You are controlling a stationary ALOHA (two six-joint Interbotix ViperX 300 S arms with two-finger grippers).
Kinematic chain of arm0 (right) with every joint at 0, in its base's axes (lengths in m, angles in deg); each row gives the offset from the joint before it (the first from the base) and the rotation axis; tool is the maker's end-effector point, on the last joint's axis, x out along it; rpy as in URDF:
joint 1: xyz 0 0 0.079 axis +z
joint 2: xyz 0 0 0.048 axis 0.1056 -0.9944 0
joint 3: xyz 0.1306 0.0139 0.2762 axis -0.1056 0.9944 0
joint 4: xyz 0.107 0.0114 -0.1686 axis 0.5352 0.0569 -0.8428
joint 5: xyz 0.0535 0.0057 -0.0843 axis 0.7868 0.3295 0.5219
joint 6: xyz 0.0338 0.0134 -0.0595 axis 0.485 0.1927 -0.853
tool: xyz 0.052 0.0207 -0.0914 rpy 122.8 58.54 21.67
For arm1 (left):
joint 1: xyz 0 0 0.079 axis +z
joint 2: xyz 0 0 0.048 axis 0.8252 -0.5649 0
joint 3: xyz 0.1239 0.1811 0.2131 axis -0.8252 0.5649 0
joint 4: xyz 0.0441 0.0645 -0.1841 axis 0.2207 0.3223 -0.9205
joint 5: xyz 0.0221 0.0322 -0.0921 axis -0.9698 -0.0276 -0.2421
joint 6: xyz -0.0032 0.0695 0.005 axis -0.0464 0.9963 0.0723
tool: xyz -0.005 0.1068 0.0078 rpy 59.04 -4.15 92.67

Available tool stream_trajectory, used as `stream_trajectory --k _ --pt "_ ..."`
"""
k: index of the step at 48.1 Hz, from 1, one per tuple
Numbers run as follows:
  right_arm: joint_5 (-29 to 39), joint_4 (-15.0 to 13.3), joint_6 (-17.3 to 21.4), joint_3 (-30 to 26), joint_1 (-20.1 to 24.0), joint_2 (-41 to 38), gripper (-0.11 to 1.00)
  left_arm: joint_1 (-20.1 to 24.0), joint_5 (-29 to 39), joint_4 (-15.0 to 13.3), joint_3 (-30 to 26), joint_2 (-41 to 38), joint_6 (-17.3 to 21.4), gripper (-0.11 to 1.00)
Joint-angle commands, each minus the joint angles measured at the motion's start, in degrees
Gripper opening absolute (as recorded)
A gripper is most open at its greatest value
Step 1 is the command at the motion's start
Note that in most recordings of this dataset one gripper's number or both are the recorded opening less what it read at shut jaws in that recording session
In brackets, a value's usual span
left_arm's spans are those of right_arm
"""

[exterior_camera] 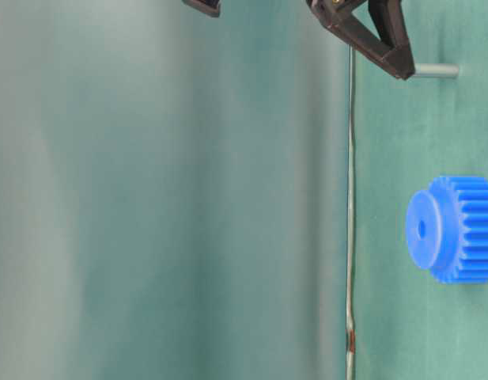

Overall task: Insert the shaft placed at a random location into the center hole of the medium gear at another random location.
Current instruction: 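Lower the open right gripper around the upright silver shaft and close, then lift the silver shaft with the right gripper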

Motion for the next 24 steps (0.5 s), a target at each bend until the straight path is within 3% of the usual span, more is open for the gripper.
stream_trajectory --k 1,13,24 --pt "-0.62 0.18 -0.35 -0.97 -0.09 0.53 0.13 -0.18 -0.18 0.18 -1.41 -0.35 -0.09 0.0" --pt "0.44 0.18 -0.44 -1.49 -0.26 2.64 0.13 -0.18 0.0 0.18 -1.41 -0.35 -0.09 0.0" --pt "11.16 0.18 -0.44 -4.75 -0.18 9.49 0.13 -0.18 0.0 0.18 -1.41 -0.26 -0.18 0.0"
